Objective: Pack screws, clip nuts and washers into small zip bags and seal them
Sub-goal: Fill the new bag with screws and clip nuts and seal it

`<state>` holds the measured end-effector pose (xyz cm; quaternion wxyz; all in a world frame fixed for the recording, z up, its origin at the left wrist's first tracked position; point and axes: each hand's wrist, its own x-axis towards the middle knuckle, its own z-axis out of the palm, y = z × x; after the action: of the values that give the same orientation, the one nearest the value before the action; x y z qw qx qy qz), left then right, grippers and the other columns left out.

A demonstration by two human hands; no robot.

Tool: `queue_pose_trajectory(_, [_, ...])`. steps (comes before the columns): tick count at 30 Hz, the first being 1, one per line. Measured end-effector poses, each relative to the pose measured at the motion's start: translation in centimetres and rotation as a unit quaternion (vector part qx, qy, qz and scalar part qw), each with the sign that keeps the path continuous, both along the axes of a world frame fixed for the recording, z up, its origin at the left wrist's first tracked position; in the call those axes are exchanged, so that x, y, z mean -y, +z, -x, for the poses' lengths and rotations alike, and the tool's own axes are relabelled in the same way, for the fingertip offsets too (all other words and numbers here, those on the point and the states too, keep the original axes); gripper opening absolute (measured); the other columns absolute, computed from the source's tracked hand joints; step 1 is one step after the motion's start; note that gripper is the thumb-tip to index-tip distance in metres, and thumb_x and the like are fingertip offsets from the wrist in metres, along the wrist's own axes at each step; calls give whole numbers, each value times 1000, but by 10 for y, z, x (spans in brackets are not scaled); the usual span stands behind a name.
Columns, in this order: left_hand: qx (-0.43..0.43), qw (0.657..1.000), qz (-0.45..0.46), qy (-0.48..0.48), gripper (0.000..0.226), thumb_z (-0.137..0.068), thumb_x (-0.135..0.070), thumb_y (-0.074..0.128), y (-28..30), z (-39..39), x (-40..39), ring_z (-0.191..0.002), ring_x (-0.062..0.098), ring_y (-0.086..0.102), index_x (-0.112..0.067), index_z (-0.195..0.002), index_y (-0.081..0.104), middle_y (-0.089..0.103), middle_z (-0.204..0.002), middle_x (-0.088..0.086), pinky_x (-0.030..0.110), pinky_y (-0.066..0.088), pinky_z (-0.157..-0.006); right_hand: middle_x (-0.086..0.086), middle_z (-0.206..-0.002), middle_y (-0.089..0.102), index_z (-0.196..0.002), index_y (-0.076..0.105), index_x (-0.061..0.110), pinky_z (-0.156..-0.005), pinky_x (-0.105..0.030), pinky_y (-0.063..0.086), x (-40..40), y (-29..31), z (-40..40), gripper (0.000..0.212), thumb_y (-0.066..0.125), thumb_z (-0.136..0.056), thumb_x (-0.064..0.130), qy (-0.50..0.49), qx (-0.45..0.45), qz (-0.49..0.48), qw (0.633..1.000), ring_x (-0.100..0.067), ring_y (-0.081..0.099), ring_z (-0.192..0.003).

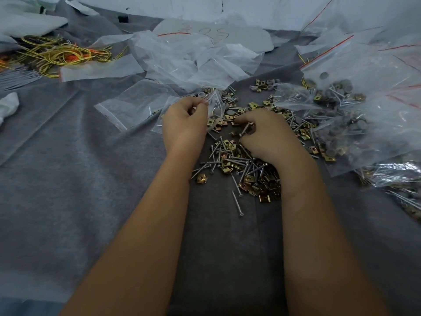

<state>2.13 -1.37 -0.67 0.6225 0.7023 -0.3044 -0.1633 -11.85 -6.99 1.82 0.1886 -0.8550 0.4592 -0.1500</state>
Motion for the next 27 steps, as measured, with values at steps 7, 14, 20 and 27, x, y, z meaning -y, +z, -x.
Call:
queue_pose_trajectory(7, [2,1000,2,-6,24,-90,-21,55,0,0,0,-39,0,37,-37,-76,66,50,-44,-18,16,32,-40,-5,-138,53,-125,64,31,-97,-44,48,4,-1,9,50,62,-82,5,-56,-9,35,998,-28,57,-114])
queue_pose_trajectory(14, [11,1000,-4,-1,23,-90,-23,55,0,1,1,-39,0,36,-37,-77,66,50,-44,-17,20,33,-45,-6,-117,63,-113,72,28,-96,-42,42,2,-1,1,30,56,-89,18,-6,-41,172,984,-29,51,-114])
queue_pose_trajectory(20, [21,1000,-19,-3,21,-87,-26,54,-1,2,0,-39,-1,38,-39,-74,66,53,-47,-19,24,33,-51,-6,-114,60,-109,72,24,-95,-41,39,-3,-8,-13,20,60,-92,24,5,-95,176,980,-28,46,-115])
queue_pose_trajectory(27, [33,999,-22,-7,27,-88,-23,55,0,3,-1,-38,0,38,-40,-69,64,52,-46,-17,23,32,-47,4,-94,67,-94,67,21,-80,-38,51,-2,-9,-12,10,63,-90,13,-20,158,85,984,-17,61,-90])
